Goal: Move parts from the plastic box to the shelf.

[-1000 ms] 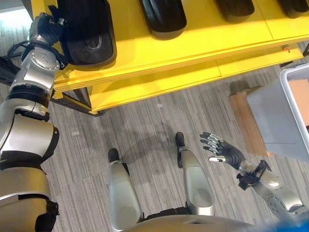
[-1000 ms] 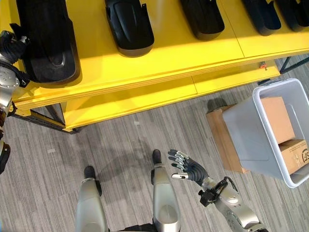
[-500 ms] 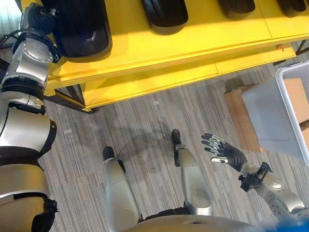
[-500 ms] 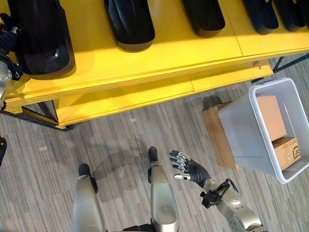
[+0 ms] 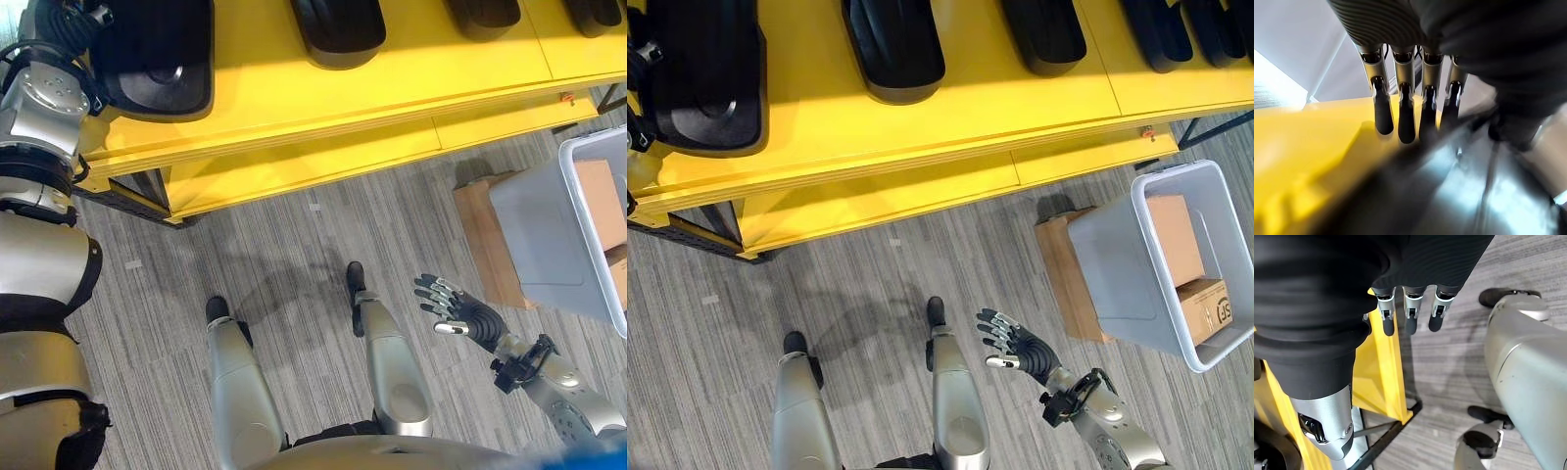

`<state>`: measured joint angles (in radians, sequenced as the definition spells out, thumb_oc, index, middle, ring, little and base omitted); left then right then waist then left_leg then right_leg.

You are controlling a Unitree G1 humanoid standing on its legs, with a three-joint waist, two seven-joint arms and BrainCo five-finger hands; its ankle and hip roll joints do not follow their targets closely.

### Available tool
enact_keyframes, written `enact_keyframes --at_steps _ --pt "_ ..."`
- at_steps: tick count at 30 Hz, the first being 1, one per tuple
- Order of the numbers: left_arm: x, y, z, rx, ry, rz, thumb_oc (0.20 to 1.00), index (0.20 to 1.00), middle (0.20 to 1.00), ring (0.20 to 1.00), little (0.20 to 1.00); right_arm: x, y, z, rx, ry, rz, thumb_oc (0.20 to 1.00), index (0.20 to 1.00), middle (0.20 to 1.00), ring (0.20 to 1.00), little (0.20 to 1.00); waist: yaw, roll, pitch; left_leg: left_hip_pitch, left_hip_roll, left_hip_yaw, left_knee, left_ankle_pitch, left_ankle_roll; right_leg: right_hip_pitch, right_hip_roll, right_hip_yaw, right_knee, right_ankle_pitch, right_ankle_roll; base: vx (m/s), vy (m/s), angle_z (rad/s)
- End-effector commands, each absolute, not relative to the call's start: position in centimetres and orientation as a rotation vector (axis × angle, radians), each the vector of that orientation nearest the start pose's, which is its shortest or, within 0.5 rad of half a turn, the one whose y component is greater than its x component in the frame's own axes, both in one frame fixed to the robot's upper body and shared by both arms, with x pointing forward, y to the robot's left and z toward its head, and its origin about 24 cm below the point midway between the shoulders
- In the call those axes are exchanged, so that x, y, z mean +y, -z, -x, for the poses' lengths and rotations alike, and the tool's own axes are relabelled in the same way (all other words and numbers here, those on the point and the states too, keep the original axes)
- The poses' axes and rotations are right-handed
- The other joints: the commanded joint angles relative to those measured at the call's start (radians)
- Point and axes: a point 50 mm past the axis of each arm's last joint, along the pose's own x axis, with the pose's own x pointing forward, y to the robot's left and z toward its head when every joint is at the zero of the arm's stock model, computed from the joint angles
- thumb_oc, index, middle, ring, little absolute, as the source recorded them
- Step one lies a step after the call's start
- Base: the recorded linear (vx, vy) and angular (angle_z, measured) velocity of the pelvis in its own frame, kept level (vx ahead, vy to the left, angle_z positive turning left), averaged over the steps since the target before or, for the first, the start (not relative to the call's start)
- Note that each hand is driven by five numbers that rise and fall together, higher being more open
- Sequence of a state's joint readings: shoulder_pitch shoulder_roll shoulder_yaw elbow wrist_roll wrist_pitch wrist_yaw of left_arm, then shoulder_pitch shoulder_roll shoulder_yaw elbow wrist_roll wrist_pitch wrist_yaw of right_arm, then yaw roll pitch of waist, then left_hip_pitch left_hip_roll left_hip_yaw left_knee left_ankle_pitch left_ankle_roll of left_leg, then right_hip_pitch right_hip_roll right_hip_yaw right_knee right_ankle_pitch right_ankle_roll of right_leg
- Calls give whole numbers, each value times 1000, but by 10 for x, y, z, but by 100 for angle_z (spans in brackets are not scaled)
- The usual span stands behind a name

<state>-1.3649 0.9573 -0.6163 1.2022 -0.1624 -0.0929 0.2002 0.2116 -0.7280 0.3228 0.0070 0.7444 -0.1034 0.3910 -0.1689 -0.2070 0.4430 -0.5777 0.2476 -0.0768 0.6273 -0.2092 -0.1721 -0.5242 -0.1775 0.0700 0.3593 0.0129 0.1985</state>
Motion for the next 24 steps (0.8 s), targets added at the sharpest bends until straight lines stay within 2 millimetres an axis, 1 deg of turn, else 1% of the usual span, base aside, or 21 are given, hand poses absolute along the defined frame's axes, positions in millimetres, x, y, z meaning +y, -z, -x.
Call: enact_keyframes --at_steps 1,2,5,10,14,16,17,20,22,23,24 --pt "362 -351 -348 -316 -699 -802 1000 1000 1000 1000 1000 -233 -11 -176 347 -522 -113 1000 1000 1000 1000 1000 10 -7 -74 -36 -10 -1 28 -26 48 -35 -28 25 -1 -9 -23 9 0 -6" --pt "363 -351 -347 -322 -705 -765 1000 1000 1000 1000 1000 -234 -11 -176 346 -520 -111 1000 1000 1000 1000 1000 10 -6 -76 -36 -9 -2 31 -27 47 -37 -27 26 1 -12 -22 10 -5 -7" --pt "362 -355 -346 -339 -707 -745 1000 1000 1000 1000 1000 -235 -12 -176 348 -521 -101 1000 1000 1000 1000 1000 9 -5 -78 -38 -7 -3 33 -28 47 -39 -26 26 5 -13 -22 3 -2 -2" --pt "366 -352 -345 -358 -714 -633 1000 1000 1000 1000 1000 -236 -14 -176 341 -524 -89 1000 1000 1000 1000 1000 10 -2 -81 -37 -7 -5 37 -30 45 -43 -24 27 15 -18 -23 0 0 0" --pt "367 -350 -344 -370 -710 -571 1000 1000 1000 1000 1000 -237 -15 -176 343 -525 -78 1000 1000 1000 1000 1000 10 2 -81 -35 -4 -5 41 -29 44 -42 -23 28 23 -22 -24 0 0 0" --pt "368 -351 -343 -373 -711 -566 1000 1000 1000 1000 1000 -236 -15 -176 343 -534 -73 1000 1000 1000 1000 1000 11 8 -82 -23 -2 -4 38 -30 43 -38 -24 28 31 -26 -23 -47 -9 -2" --pt "368 -353 -343 -377 -709 -580 1000 1000 1000 1000 1000 -236 -16 -177 340 -535 -70 1000 1000 1000 1000 1000 9 3 -81 -34 -10 -2 33 1 45 -47 -31 30 24 -1 -27 -91 -19 -5" --pt "366 -358 -341 -407 -705 -616 1000 1000 1000 1000 1000 -235 -18 -179 327 -540 -67 1000 1000 1000 1000 1000 14 11 -82 -14 -12 2 23 5 43 -32 -35 30 26 -3 -27 -30 -11 1" --pt "360 -361 -341 -433 -679 -682 1000 1000 1000 1000 1000 -235 -20 -182 314 -543 -59 1000 1000 1000 1000 1000 21 20 -78 9 -15 5 10 9 41 -11 -42 26 26 -6 -26 0 0 0" --pt "355 -362 -340 -474 -652 -725 1000 1000 1000 1000 1000 -233 -20 -183 303 -546 -67 1000 1000 1000 1000 1000 29 27 -73 27 -19 5 3 12 40 8 -48 24 27 -9 -28 6 0 3" --pt "352 -358 -340 -486 -628 -759 1000 1000 1000 1000 1000 -231 -20 -184 295 -549 -68 1000 1000 1000 1000 1000 36 33 -70 41 -20 5 -7 15 39 20 -52 24 26 -11 -28 0 -3 4"
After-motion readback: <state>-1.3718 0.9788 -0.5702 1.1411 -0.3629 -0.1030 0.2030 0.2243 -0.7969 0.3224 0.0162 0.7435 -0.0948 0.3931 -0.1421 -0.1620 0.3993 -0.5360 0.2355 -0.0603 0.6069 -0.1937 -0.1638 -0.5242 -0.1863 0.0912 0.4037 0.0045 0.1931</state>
